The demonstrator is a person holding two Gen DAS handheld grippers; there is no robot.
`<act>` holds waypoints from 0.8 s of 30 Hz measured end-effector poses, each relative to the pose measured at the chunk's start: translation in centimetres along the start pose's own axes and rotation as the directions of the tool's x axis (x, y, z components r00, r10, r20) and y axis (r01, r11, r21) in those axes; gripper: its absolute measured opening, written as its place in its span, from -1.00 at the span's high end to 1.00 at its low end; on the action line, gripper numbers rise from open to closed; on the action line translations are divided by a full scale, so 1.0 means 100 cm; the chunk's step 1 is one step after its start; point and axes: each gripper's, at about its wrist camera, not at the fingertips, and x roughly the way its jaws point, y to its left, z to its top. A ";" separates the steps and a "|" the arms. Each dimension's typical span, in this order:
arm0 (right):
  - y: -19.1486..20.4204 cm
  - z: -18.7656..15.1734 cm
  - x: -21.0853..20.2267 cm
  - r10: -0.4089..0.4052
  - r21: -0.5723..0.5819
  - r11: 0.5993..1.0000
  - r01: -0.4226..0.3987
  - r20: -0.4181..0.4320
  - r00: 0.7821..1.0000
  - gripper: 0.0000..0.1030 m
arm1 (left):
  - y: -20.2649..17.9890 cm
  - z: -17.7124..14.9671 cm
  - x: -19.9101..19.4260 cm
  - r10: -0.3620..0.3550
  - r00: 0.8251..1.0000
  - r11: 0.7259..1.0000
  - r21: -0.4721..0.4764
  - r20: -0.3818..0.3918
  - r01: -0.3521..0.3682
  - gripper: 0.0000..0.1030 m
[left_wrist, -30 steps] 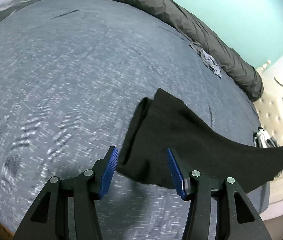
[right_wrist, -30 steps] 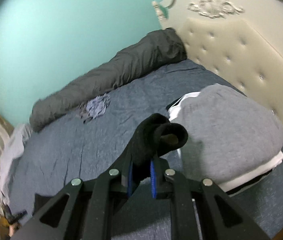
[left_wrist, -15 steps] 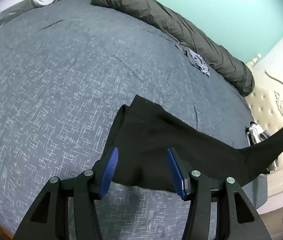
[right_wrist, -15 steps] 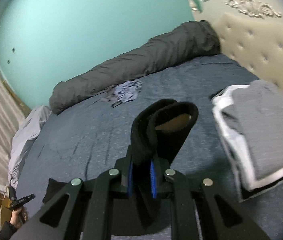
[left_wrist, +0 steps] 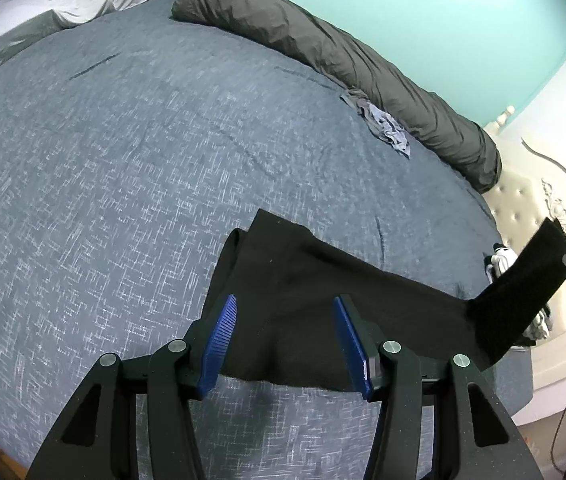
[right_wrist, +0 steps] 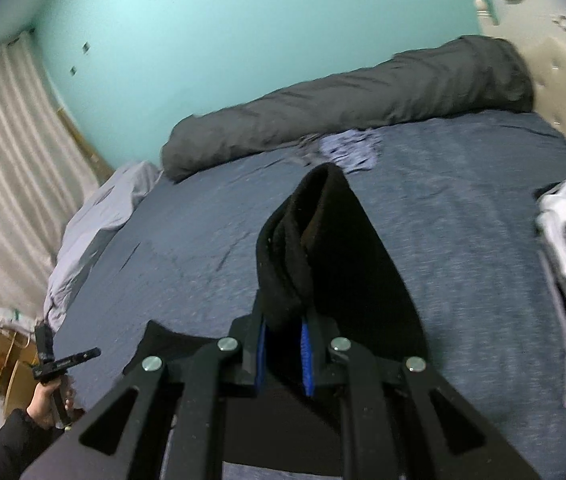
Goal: Fold clothes
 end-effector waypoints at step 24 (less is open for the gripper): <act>0.144 -0.079 0.183 0.155 -0.085 0.979 -0.185 -0.272 0.950 0.74 | 0.001 -0.001 0.026 0.060 0.998 0.997 0.042 -0.034 -0.059 -0.07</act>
